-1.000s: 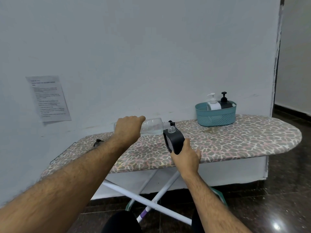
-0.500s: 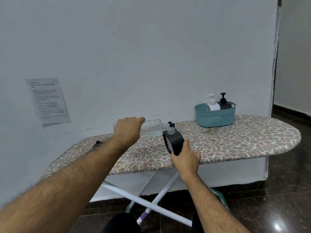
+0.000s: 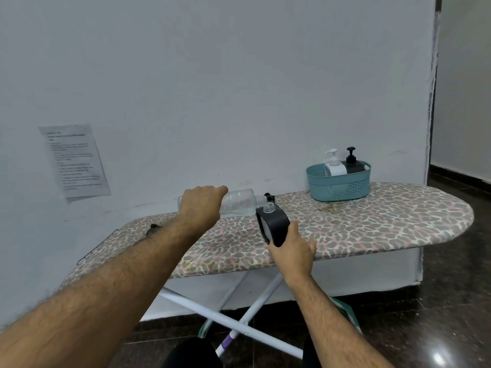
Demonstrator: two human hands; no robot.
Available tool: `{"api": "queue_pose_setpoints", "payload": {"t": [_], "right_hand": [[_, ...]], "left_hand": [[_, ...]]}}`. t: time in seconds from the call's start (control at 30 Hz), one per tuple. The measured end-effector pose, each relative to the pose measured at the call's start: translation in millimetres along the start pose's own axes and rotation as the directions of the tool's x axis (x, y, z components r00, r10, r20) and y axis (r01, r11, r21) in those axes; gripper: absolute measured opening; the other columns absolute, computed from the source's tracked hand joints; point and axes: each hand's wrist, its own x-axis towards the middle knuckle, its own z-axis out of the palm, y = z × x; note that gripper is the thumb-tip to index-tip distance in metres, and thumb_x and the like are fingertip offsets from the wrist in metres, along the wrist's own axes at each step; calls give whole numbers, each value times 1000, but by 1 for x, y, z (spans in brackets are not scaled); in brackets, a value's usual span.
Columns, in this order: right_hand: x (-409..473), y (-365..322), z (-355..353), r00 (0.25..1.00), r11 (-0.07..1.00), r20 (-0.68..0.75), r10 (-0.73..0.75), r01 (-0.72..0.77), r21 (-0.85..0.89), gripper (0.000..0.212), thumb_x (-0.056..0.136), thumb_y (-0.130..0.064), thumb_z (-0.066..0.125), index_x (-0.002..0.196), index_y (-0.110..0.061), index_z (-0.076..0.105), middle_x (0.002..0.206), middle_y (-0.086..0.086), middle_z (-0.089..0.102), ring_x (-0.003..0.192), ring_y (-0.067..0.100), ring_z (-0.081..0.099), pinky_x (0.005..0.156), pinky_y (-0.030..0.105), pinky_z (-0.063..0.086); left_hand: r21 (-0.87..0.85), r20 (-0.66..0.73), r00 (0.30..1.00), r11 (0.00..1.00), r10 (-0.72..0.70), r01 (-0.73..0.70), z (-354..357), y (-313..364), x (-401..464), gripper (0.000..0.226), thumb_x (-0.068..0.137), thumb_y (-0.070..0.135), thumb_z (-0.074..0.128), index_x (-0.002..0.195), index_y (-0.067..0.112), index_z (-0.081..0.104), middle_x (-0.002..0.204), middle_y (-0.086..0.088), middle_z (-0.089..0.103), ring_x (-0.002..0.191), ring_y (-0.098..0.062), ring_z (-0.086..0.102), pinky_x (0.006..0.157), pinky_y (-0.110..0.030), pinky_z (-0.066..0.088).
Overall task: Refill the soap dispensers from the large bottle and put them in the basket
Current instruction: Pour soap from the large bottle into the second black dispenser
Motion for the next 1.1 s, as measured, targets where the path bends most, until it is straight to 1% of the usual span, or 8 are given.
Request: {"api": "queue_pose_setpoints", "payload": {"t": [0.17, 0.33, 0.5, 0.67, 0.83, 0.97, 1.1], "right_hand": [[1, 1, 0, 1000, 1000, -3, 1, -1, -1, 59, 83, -36, 66, 132, -15, 40, 70, -11, 61, 73, 15, 62, 122, 48, 14], [0, 0, 0, 1000, 1000, 2, -3, 3, -1, 61, 83, -36, 66, 134, -15, 38, 69, -11, 61, 72, 14, 63, 122, 48, 14], [0, 0, 1, 1000, 1000, -3, -1, 1, -2, 62, 83, -37, 66, 134, -15, 39, 69, -11, 62, 73, 14, 63, 122, 48, 14], [1, 0, 1, 1000, 1000, -5, -6, 6, -8, 64, 83, -37, 67, 135, -14, 38, 69, -11, 60, 72, 14, 62, 122, 48, 14], [0, 1, 2, 1000, 1000, -13, -10, 10, -10, 56, 83, -34, 66, 129, -14, 41, 66, -11, 58, 67, 14, 60, 120, 49, 18], [1, 1, 2, 1000, 1000, -18, -11, 11, -1, 57, 83, -33, 67, 130, -14, 41, 65, -11, 57, 66, 13, 60, 121, 49, 17], [2, 1, 2, 1000, 1000, -17, -9, 8, -6, 56, 82, -34, 67, 129, -14, 42, 66, -12, 57, 66, 14, 59, 120, 49, 18]], "left_hand": [[2, 2, 1000, 1000, -4, 4, -2, 1, 0, 44, 88, 13, 67, 128, 27, 54, 89, 3, 67, 72, -17, 56, 60, -30, 39], [16, 1, 1000, 1000, -3, 3, -3, 0, 0, 44, 89, 12, 67, 128, 27, 54, 88, 3, 67, 74, -17, 60, 58, -29, 38], [15, 2, 1000, 1000, 0, 0, -6, 2, 0, 44, 89, 12, 66, 129, 27, 54, 89, 2, 67, 71, -17, 54, 60, -30, 38], [11, 7, 1000, 1000, -2, 2, -6, 1, 0, 46, 89, 11, 66, 130, 27, 53, 89, 3, 67, 71, -17, 55, 60, -29, 39], [12, 6, 1000, 1000, -7, 7, -6, 2, 0, 44, 88, 11, 65, 127, 27, 54, 88, 3, 66, 71, -17, 56, 59, -30, 39], [12, 6, 1000, 1000, -6, 6, -6, 2, 0, 43, 88, 12, 66, 127, 27, 54, 89, 3, 67, 73, -17, 57, 60, -30, 39], [9, 5, 1000, 1000, 0, 0, -6, 2, 1, 43, 88, 11, 66, 127, 26, 55, 89, 3, 67, 75, -18, 61, 61, -30, 41]]}}
